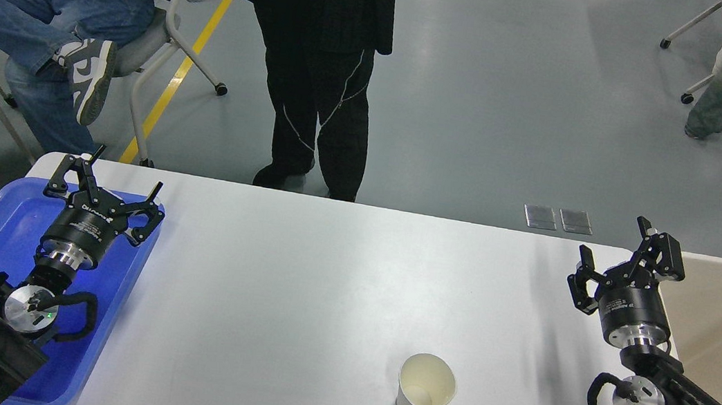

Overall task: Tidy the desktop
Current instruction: 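Raise the right gripper and swing it toward the table center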

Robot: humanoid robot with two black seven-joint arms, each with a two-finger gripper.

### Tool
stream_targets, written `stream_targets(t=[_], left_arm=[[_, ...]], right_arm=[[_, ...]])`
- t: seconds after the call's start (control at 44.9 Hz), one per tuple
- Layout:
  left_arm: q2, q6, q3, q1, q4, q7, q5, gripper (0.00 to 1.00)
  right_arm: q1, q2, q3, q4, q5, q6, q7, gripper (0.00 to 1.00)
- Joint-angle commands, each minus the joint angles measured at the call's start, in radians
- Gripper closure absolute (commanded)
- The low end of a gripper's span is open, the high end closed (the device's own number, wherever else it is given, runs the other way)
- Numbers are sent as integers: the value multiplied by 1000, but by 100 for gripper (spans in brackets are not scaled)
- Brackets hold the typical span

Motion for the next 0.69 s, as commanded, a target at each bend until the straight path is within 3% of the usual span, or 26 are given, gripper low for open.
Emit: stream_targets(t=[0.0, 0.669], left_arm=[[0, 0, 0, 0, 0, 3, 2, 0], [0, 0, 0, 0, 0, 0, 2, 0]], right_arm=[[-6, -3, 3, 2, -1, 0, 0, 0], [18, -3, -1, -1, -2, 3, 2, 1]])
